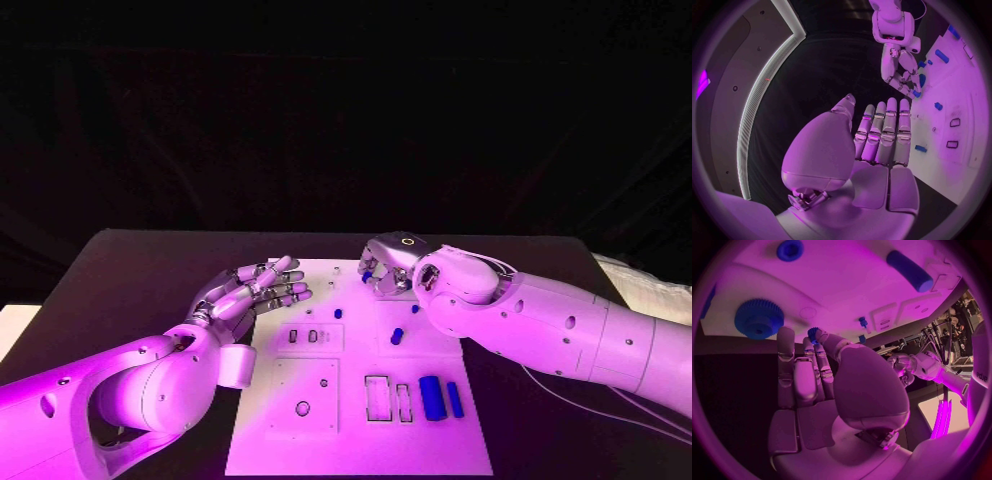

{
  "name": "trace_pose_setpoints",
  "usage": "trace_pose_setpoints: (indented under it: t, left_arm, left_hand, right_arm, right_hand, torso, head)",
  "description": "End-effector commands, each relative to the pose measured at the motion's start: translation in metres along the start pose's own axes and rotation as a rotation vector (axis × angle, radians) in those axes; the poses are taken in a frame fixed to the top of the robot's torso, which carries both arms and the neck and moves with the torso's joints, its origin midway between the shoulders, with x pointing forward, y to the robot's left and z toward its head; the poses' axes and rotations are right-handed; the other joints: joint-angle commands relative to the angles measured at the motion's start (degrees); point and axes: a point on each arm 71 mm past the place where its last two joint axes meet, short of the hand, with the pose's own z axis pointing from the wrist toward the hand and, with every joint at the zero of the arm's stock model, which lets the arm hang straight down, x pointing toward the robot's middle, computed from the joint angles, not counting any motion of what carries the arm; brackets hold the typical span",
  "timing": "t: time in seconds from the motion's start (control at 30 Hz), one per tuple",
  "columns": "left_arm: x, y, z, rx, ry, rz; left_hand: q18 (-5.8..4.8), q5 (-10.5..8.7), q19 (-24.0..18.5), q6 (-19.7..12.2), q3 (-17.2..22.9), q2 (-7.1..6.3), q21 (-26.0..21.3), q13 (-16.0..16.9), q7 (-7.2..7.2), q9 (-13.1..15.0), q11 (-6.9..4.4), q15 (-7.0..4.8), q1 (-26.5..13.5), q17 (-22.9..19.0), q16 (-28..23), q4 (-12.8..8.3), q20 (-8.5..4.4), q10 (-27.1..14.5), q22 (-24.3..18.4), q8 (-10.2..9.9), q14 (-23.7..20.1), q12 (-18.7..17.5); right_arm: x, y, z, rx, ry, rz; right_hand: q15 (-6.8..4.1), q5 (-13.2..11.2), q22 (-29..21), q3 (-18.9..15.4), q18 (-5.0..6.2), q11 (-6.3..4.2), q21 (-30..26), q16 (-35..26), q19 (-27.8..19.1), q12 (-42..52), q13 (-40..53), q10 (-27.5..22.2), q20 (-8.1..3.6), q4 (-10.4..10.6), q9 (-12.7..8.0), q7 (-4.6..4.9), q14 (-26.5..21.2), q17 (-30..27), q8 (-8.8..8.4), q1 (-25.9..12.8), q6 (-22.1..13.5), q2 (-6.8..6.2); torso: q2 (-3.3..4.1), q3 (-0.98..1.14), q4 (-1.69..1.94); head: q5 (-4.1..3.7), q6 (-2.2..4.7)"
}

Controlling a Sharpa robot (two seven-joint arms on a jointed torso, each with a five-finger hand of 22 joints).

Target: Assemble the parts on the task board

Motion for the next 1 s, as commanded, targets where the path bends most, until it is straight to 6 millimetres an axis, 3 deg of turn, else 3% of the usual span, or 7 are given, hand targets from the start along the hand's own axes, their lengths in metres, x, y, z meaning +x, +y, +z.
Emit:
trace_pose_setpoints:
  t: [0.03,0.6,0.7,1.0]
  left_arm:
    - [0.004,-0.001,0.001,0.003,0.028,-0.014]
    - [0.008,-0.003,-0.001,0.002,0.042,-0.018]
    - [0.009,-0.003,-0.001,0.003,0.044,-0.018]
    - [0.009,-0.005,-0.001,0.006,0.045,-0.017]
  left_hand:
    - [0.68,-0.14,0.3,0.0,0.0,0.24,-0.3,-0.1,0.24,-0.1,0.07,0.19,0.2,0.1,-0.2,-0.4,0.01,0.2,-0.1,-0.4,0.3,-0.4]
    - [0.68,-0.14,0.3,0.0,-0.1,0.26,-0.3,-0.1,0.24,-0.1,0.09,0.20,0.2,0.1,-0.3,-0.5,0.02,0.2,-0.1,-0.4,0.3,-0.4]
    - [0.68,-0.14,0.3,0.0,-0.1,0.26,-0.3,-0.1,0.24,-0.1,0.09,0.20,0.2,0.1,-0.3,-0.5,0.02,0.2,-0.1,-0.4,0.3,-0.4]
    - [0.68,-0.14,0.3,0.0,-0.1,0.26,-0.3,-0.1,0.24,-0.1,0.09,0.20,0.2,0.1,-0.3,-0.5,0.02,0.2,-0.1,-0.4,0.3,-0.4]
  right_arm:
    - [-0.009,0.002,0.004,0.024,-0.111,0.009]
    - [-0.009,0.021,0.025,0.000,-0.144,0.035]
    - [-0.007,0.024,0.027,-0.010,-0.126,0.036]
    - [-0.003,0.025,0.030,-0.004,-0.095,0.030]
  right_hand:
    - [0.03,0.1,0.2,0.5,0.45,-0.46,0.3,0.1,-0.6,-0.4,0.2,0.4,-0.03,-0.2,-0.1,0.41,2.7,0.0,-0.32,1.2,0.1,0.61]
    - [0.11,0.2,0.9,0.6,0.39,-0.35,1.0,0.5,-0.7,-0.4,0.2,0.3,0.06,-0.3,-0.1,0.56,2.7,0.4,-0.35,1.0,-0.1,0.20]
    - [0.12,0.2,1.1,0.6,0.37,-0.34,1.2,0.6,-0.7,-0.4,0.2,0.3,0.07,-0.3,-0.1,0.58,2.7,0.5,-0.35,0.9,-0.1,0.16]
    - [0.15,0.2,1.3,0.6,0.35,-0.31,1.4,0.7,-0.7,-0.4,0.3,0.3,0.11,-0.3,-0.1,0.61,2.7,0.6,-0.36,0.8,-0.1,0.10]
  torso:
    - [0.10,-0.05,0.19]
    - [0.71,-0.61,1.45]
    - [0.84,-0.70,1.57]
    - [0.94,-0.69,1.44]
  head:
    - [0.05,0.20]
    - [-0.39,0.24]
    - [-0.41,0.26]
    - [-0.26,0.11]
